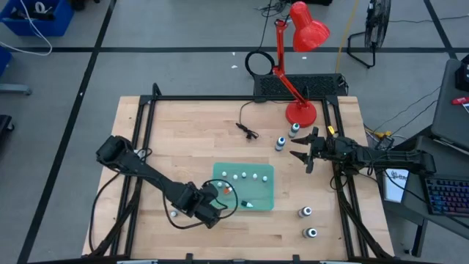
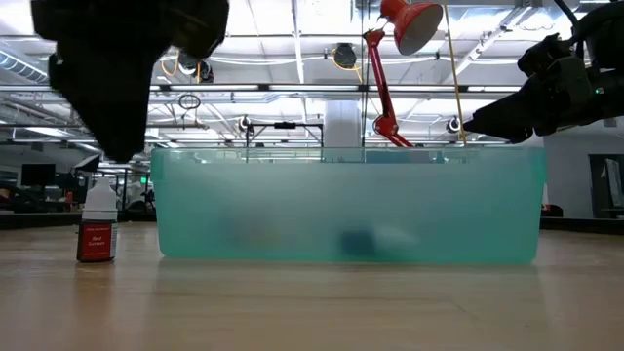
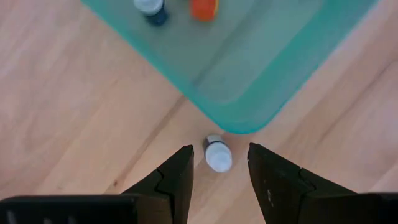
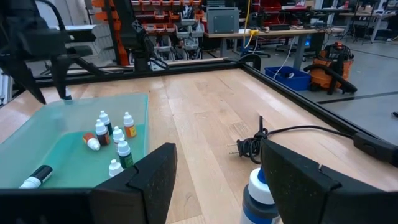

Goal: Pick & Place food coloring
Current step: Put the small white food coloring bottle into the light blue bin

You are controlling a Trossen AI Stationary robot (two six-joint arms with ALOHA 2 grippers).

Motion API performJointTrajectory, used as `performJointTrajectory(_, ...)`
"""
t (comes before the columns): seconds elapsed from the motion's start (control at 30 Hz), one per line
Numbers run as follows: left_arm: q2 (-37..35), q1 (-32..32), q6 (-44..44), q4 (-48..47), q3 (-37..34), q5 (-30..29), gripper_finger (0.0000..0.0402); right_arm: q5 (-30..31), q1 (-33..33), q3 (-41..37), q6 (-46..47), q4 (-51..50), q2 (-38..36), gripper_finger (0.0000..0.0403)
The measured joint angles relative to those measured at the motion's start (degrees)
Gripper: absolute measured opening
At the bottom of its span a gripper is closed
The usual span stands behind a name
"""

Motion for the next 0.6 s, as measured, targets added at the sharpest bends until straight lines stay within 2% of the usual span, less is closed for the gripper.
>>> performJointTrajectory(0.2,0.0,0.2,-2.2,3.6,-3.6,4.2,0.0157,0.0,0.0,0.0,0.0,0.0,0.0,0.0222)
performJointTrajectory(0.6,0.0,0.9,-2.1,8.7,-7.9,5.7,0.0157,0.0,0.0,0.0,0.0,0.0,0.0,0.0222)
